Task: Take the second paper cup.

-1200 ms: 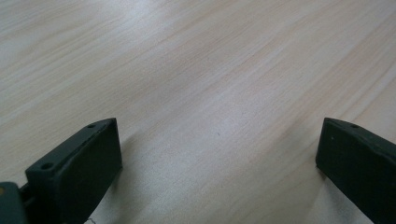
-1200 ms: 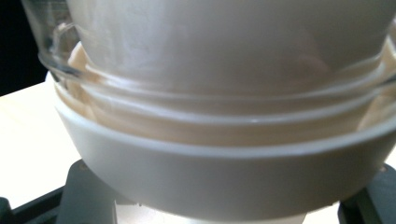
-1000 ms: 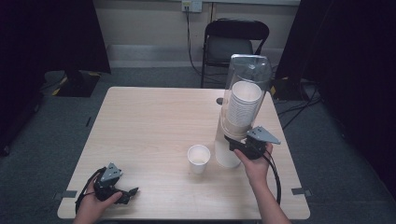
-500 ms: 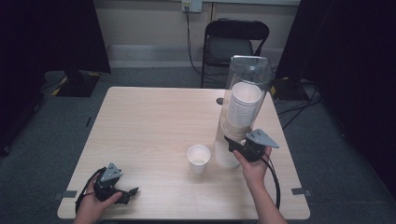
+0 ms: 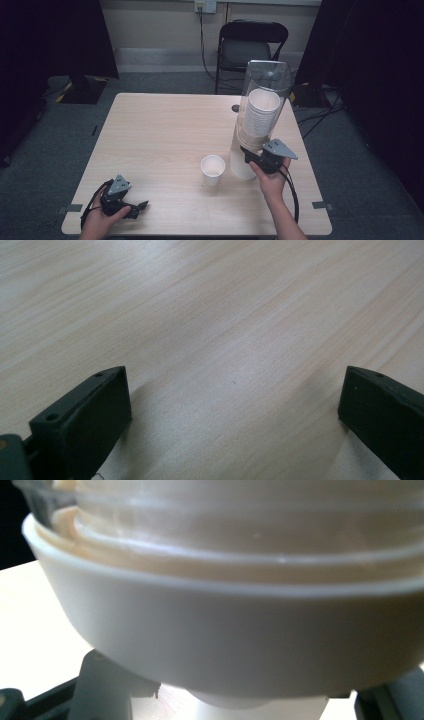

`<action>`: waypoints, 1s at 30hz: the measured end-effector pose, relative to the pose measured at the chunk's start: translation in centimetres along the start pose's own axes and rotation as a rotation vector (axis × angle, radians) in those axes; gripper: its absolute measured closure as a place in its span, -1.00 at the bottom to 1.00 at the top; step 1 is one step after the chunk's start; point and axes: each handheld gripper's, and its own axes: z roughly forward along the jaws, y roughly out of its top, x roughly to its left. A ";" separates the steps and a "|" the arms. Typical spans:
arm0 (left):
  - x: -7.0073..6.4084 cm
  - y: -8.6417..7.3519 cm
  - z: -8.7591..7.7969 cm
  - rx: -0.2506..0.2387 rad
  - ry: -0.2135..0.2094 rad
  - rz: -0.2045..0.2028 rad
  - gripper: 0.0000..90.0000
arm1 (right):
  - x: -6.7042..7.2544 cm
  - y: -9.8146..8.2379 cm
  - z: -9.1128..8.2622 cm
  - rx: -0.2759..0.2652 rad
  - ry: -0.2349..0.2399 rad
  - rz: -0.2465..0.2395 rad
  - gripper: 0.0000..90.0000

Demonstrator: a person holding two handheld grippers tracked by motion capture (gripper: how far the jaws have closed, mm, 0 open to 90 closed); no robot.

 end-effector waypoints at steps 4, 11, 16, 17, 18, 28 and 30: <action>0.0 0.0 0.0 0.002 0.000 0.001 -1.00 | -0.1 -0.2 0.1 -0.010 0.002 0.004 -0.22; 0.0 0.0 0.0 0.001 0.002 0.006 -1.00 | -0.1 -0.8 0.4 0.060 0.000 0.002 -0.20; 0.0 0.0 0.0 0.002 -0.007 -0.001 -1.00 | 0.3 -2.9 0.5 0.078 0.028 0.048 -0.19; 0.0 0.0 0.0 0.001 -0.006 0.000 -1.00 | 0.1 -2.8 0.6 0.081 0.032 0.042 -0.19; 0.0 0.0 0.0 0.001 -0.007 -0.002 -1.00 | -0.1 -2.7 0.7 0.092 0.027 0.049 -0.19; 0.0 0.0 -0.1 0.005 -0.004 0.007 -1.00 | -0.4 -5.7 0.9 0.220 0.029 0.011 -0.17; 0.0 0.0 -0.1 0.007 -0.006 0.009 -1.00 | -0.4 -4.7 0.7 0.221 0.033 0.003 -0.18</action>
